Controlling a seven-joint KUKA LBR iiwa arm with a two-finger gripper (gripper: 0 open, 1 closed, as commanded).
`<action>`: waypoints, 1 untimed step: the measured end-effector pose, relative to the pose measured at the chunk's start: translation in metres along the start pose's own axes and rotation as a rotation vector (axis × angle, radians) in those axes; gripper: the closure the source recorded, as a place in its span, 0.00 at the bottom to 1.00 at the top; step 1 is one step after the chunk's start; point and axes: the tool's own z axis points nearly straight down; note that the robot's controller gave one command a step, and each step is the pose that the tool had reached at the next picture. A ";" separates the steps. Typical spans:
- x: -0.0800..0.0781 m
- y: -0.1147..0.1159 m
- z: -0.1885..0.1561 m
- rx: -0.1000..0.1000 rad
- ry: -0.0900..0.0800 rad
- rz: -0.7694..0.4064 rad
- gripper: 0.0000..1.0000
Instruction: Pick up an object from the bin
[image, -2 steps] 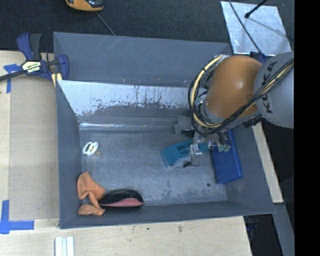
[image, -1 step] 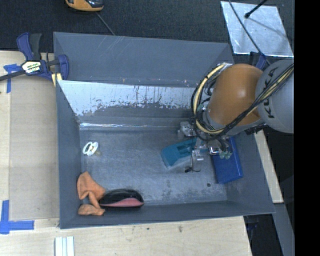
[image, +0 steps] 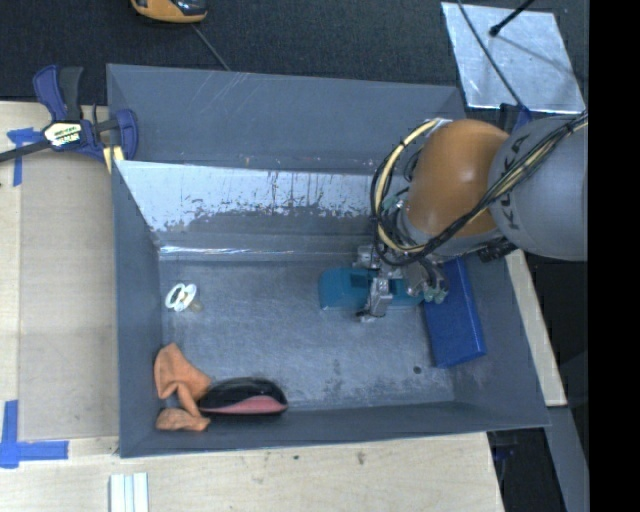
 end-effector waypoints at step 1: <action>0.000 0.000 0.000 0.000 0.000 0.000 1.00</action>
Offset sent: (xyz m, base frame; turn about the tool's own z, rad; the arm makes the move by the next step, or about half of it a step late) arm 0.0150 0.0197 0.0331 0.0058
